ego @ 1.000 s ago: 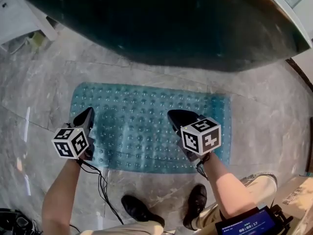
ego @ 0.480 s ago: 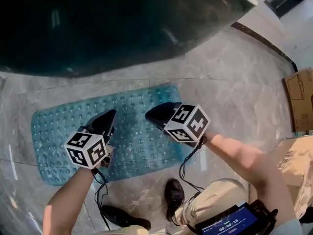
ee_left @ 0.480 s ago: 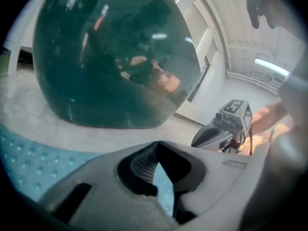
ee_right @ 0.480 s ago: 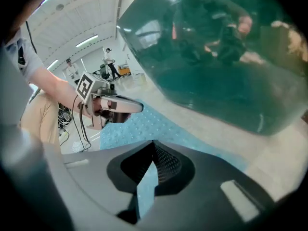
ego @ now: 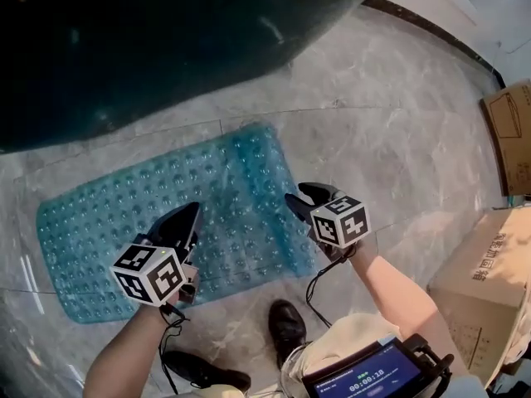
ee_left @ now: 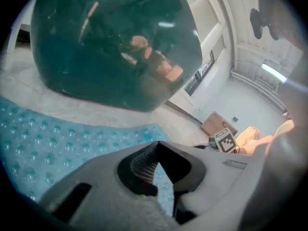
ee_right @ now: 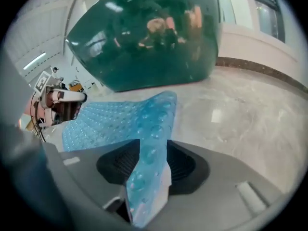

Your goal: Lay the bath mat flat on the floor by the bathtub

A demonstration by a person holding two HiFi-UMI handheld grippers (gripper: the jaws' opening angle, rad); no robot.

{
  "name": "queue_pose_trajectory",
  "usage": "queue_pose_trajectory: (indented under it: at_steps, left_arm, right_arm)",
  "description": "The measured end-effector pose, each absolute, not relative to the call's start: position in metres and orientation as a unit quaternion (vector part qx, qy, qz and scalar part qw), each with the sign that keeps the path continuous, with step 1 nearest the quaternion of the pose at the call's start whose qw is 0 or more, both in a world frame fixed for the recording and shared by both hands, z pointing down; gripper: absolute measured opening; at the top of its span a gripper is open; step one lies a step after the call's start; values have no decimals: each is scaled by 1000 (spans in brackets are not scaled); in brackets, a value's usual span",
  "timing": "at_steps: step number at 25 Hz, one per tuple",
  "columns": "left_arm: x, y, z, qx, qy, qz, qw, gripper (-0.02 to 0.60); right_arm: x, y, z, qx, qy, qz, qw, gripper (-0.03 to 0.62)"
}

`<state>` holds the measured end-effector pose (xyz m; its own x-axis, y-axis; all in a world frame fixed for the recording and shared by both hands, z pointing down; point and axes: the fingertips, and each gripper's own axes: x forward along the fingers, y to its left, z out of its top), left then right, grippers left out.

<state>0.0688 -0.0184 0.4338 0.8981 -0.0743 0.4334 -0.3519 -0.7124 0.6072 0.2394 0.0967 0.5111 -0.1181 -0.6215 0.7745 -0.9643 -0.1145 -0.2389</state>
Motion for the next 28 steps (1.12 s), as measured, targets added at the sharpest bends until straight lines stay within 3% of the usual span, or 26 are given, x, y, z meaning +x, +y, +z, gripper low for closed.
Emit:
queue_pose_trajectory:
  at_steps: [6,11,18,25,28]
  left_arm:
    - [81,2,438,902,-109,205,364,8]
    - [84,12,443,901,-102,214,364,8]
    - [70,-3,447,895,-123,209,373,8]
    - [36,-25,457,881,-175,202,391,8]
    - [25,-26,464,879,-175,205,392,8]
  right_arm:
    - [251,103,535,631,-601,460,168,252]
    - [234,97,522,596,-607,520,80,207]
    - [135,64,452,515,-728,443,99,196]
    - [14,55,461,369,-817,394,200,198]
    - [11,45,445,370,-827,399,140,178]
